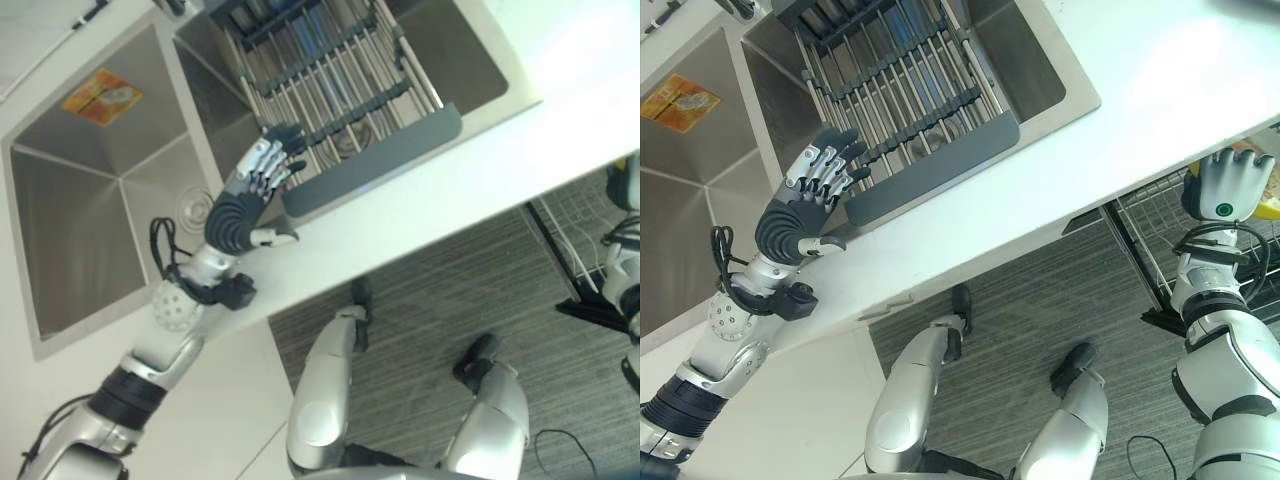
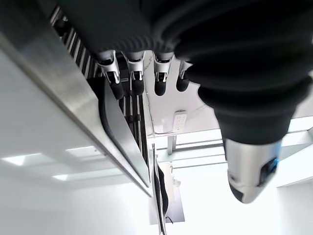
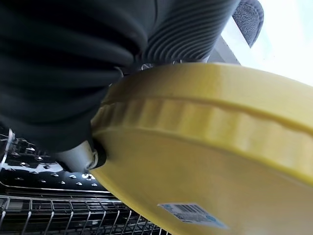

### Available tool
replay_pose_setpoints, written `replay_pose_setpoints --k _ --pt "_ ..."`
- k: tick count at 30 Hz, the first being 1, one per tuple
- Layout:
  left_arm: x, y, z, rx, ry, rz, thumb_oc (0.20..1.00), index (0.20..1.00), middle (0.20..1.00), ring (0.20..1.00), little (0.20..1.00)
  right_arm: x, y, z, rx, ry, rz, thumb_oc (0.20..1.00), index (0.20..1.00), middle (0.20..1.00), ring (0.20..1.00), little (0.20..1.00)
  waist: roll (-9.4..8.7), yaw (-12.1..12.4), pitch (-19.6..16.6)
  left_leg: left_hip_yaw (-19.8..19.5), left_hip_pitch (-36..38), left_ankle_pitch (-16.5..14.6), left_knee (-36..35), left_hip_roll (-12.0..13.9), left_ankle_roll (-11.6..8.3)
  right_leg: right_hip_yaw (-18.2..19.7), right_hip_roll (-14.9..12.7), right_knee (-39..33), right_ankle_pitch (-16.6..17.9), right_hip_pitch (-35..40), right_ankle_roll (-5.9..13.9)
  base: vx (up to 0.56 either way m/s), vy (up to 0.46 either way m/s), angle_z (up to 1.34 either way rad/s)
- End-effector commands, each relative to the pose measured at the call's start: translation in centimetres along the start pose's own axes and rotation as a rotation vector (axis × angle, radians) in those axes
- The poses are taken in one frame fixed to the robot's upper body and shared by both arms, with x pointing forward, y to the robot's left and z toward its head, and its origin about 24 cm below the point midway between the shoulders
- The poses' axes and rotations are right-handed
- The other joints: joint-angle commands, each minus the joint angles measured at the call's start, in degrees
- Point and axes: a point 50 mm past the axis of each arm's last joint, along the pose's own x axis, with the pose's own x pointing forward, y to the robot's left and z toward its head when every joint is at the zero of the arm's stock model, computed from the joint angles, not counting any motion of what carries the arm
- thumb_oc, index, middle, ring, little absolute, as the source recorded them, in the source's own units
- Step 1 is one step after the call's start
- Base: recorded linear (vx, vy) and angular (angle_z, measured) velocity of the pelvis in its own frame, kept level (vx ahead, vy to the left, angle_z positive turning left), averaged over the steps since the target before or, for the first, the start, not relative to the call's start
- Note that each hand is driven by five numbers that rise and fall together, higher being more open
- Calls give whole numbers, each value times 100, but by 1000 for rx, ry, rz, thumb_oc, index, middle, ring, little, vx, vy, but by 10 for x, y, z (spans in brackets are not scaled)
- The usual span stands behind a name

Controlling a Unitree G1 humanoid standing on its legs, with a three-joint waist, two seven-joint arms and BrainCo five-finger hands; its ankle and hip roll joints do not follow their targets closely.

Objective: Place the dishes in the dishwasher.

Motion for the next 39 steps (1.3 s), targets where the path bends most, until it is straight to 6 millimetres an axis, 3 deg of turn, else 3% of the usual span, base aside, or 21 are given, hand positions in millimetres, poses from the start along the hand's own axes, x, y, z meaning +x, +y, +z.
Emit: replay_pose_setpoints --k 1,14,15,16,17,26,30,33,35,36,37,39 --pt "0 -10 -11 -70 33 2 1000 1000 1000 1000 1000 74 -53 -11 49 198 -358 200 200 200 200 200 -42 238 -74 -551 39 -903 566 40 -145 -119 157 -85 432 -393 3 -43 -32 0" --pt "5 -10 1 -61 -32 -29 1000 1000 1000 1000 1000 66 -40 -9 149 233 -231 200 200 200 200 200 84 342 -74 -615 -195 -806 548 -48 -139 -202 59 -84 509 -548 28 -7 0 1" --pt "5 -10 1 -62 -34 -30 1000 1000 1000 1000 1000 66 -40 -9 152 232 -224 335 335 335 335 335 82 342 -74 -618 -202 -802 549 -50 -140 -204 56 -83 511 -551 30 -10 -15 6" --pt "6 -10 2 -63 -38 -31 1000 1000 1000 1000 1000 65 -38 -9 157 235 -207 580 580 580 580 580 80 343 -74 -625 -213 -796 545 -54 -141 -204 56 -85 516 -558 33 -11 -11 8" --pt "6 -11 3 -61 -47 -36 1000 1000 1000 1000 1000 63 -35 -9 185 248 -174 1000 1000 1000 1000 1000 76 339 -74 -643 -248 -780 554 -53 -152 -201 67 -90 524 -572 31 -8 -9 8" --pt "7 -14 5 -53 -63 -31 1000 1000 1000 1000 1000 48 -19 -3 243 340 -11 1000 1000 1000 1000 1000 49 356 -74 -615 -167 -777 542 -30 -142 -252 65 -65 520 -496 32 4 4 3" --pt "5 -18 3 -62 -60 -25 1000 1000 1000 1000 1000 22 -1 2 426 538 126 1000 1000 1000 1000 1000 58 333 -74 -521 83 -768 430 -9 -134 -272 84 -84 484 -291 31 10 18 2" --pt "6 -19 3 -67 -61 -15 1000 1000 1000 1000 1000 -6 18 20 675 733 334 1000 1000 1000 1000 1000 31 288 -74 -407 424 -788 301 14 -139 -305 97 -191 448 11 52 28 28 0" --pt "8 -20 3 -66 -61 2 1000 1000 1000 1000 1000 -64 43 49 905 896 686 1000 1000 1000 1000 1000 -13 232 -74 -304 814 -780 165 47 -143 -374 67 -285 420 347 65 65 69 1" --pt "9 -20 3 -63 -59 5 1000 1000 1000 1000 1000 -82 48 56 966 956 782 1000 1000 1000 1000 1000 -30 220 -74 -282 928 -774 124 55 -145 -396 59 -315 411 448 65 116 93 9" --pt "10 -16 3 -65 -49 15 1000 1000 1000 1000 1000 -134 55 82 1284 1211 1023 1000 1000 1000 1000 1000 -62 187 -74 -218 1325 -776 62 67 -136 -456 31 -349 370 809 45 108 82 6" --pt "9 -12 4 -70 -41 14 1000 1000 1000 1000 1000 -151 54 95 1492 1336 1108 1000 1000 1000 1000 1000 -79 167 -77 -187 1570 -793 37 67 -136 -481 34 -360 334 1027 27 101 78 1"
